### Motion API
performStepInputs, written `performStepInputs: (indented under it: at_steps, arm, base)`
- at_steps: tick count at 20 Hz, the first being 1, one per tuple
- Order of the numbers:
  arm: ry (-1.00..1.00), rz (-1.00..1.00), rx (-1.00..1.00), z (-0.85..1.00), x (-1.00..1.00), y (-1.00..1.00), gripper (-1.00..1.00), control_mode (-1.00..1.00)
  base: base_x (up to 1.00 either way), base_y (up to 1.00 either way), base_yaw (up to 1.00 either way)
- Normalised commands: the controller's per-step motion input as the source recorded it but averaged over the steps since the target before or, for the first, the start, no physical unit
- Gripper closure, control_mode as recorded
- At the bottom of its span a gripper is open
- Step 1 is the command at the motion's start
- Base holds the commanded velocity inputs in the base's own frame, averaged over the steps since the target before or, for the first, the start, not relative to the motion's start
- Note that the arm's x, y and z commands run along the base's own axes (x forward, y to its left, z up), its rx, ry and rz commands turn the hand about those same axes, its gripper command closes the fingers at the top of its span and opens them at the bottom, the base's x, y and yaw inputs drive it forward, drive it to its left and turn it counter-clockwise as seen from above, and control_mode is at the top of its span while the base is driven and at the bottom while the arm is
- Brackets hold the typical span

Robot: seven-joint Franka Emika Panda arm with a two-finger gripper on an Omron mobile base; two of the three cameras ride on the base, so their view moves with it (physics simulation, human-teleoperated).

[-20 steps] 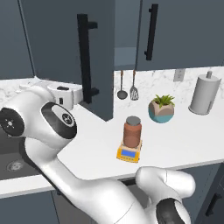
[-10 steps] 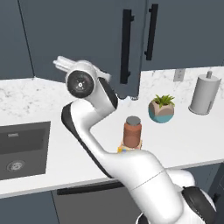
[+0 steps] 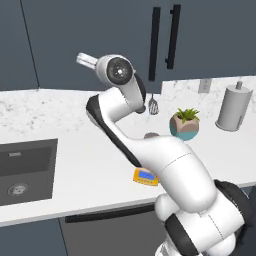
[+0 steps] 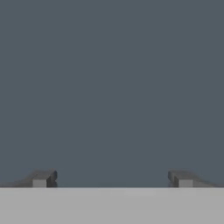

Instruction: Pick the honey bottle and place it on the digital scale for weighing, and close the cabinet.

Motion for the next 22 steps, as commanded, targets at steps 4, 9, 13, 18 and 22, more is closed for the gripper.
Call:
performStepInputs:
  at_steps: [4,9,13,18,22]
  arm:
    - [0.0,0.01,0.0,0.0,0.78,0.0,-1.0,-1.0]
    - [0.0,0.02,0.0,-0.02,0.71,0.0,-1.0,-1.0]
    - [0.0,0.01,0.0,0.0,0.61,-0.01,-1.0,-1.0]
    - [0.0,0.01,0.0,0.0,0.06,-0.09,-1.0,-1.0]
    - [-0.05,0.0,0.0,0.0,-0.61,-0.29,-1.0,-1.0]
  base:
    - [0.0,0.0,0.0]
    - [0.0,0.0,0.0]
    - [0.0,0.0,0.0]
    - [0.0,0.0,0.0]
    - [0.0,0.0,0.0]
